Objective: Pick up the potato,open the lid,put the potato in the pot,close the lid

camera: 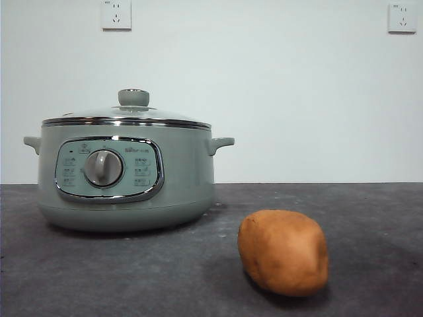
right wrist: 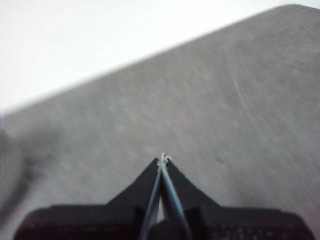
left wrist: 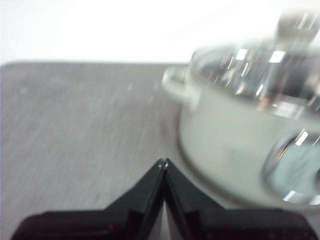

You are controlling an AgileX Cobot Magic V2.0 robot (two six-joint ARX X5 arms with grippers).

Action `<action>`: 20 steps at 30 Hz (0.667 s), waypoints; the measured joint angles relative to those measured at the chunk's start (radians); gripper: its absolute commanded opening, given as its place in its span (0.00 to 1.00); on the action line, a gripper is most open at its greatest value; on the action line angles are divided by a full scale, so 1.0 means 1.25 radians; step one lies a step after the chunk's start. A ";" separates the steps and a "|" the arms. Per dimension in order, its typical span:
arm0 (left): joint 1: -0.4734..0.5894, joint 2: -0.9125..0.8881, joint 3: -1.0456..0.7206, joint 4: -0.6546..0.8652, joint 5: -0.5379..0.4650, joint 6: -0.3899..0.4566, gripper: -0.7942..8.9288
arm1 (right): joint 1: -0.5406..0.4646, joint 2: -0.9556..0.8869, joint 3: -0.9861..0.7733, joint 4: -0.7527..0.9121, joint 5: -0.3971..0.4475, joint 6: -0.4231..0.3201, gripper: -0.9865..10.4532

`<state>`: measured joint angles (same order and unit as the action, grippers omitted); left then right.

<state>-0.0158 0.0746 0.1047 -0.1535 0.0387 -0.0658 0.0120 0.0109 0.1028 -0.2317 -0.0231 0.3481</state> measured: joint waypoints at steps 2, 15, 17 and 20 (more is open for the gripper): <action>0.000 0.000 0.035 0.004 0.028 -0.015 0.08 | 0.000 0.001 0.035 0.001 -0.015 0.032 0.08; 0.000 0.074 0.293 -0.127 0.103 -0.048 0.08 | 0.000 0.171 0.327 -0.119 -0.205 0.066 0.09; 0.000 0.104 0.346 -0.188 0.103 -0.048 0.08 | 0.000 0.221 0.376 -0.160 -0.237 0.055 0.09; 0.000 0.158 0.432 -0.298 0.103 -0.048 0.08 | 0.000 0.303 0.453 -0.241 -0.294 0.014 0.12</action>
<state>-0.0158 0.2726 0.6449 -0.5255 0.1677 -0.1253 0.0120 0.3897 0.6689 -0.5331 -0.3901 0.3660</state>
